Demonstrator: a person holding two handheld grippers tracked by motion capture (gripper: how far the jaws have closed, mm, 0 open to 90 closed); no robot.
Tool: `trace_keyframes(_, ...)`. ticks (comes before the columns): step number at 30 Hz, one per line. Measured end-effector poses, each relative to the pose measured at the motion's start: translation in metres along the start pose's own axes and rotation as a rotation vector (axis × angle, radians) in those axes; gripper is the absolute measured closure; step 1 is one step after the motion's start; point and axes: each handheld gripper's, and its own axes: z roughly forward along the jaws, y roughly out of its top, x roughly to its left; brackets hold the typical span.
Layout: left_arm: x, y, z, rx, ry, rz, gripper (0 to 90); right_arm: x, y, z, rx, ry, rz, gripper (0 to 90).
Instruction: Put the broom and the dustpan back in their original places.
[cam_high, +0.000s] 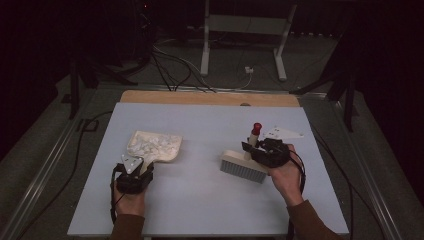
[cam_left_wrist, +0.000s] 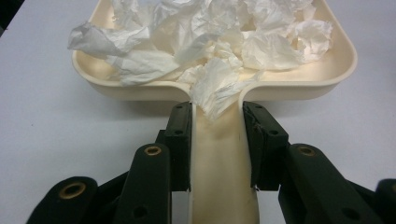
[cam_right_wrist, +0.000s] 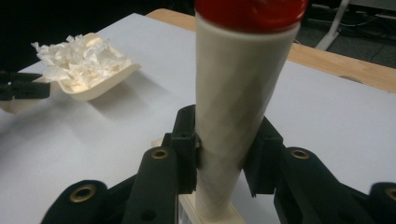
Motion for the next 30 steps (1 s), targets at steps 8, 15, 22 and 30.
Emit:
trace_keyframes(8,-0.004,-0.001,0.000,-0.008,0.012,0.004,66.6,-0.002,0.005,-0.010,0.054,0.052,-0.117,69.7)
trace_keyframes(15,-0.005,-0.002,0.000,-0.012,0.013,0.007,66.7,-0.006,0.006,-0.020,0.085,0.097,-0.164,69.8)
trace_keyframes(22,-0.004,-0.001,-0.001,-0.021,0.021,-0.002,66.6,-0.017,0.004,-0.035,0.113,0.131,-0.175,69.8)
trace_keyframes(30,-0.005,-0.002,-0.001,-0.017,0.025,0.004,66.7,-0.039,-0.001,-0.055,0.134,0.177,-0.137,69.9)
